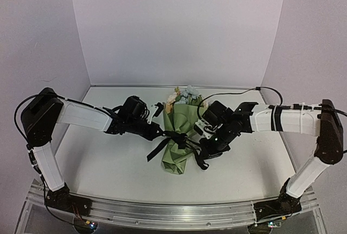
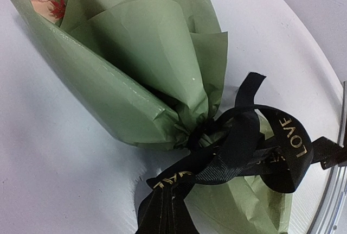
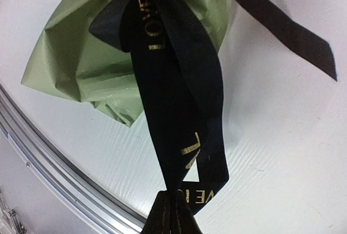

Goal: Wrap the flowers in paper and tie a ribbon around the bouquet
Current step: Cross the half-tied ribbon over the folded bouquet.

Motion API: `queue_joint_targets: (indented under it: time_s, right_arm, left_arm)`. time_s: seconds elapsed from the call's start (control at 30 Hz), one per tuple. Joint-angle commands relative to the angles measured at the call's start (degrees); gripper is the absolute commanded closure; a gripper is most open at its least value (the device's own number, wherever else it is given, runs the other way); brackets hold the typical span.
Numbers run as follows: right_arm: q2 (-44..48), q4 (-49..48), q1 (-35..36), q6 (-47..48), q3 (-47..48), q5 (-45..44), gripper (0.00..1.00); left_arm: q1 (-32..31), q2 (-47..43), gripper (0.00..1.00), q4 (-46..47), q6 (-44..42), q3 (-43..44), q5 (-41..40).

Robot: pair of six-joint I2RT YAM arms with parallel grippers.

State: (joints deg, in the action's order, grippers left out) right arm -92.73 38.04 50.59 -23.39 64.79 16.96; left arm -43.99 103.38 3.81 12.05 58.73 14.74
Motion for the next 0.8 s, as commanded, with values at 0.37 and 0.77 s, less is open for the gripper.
queue_joint_targets:
  time_s: [0.37,0.77]
  right_arm:
    - [-8.93,6.77,-6.53,3.79,6.71,-4.89,1.0]
    - [-10.08,6.61,-7.11,3.43,3.12,-6.8,1.0]
  left_arm:
    - [1.15,-6.57,1.0,3.31,4.46,-5.79,-3.35]
    - [3.55,-10.31,1.0,2.99,7.71,-10.96,-5.4]
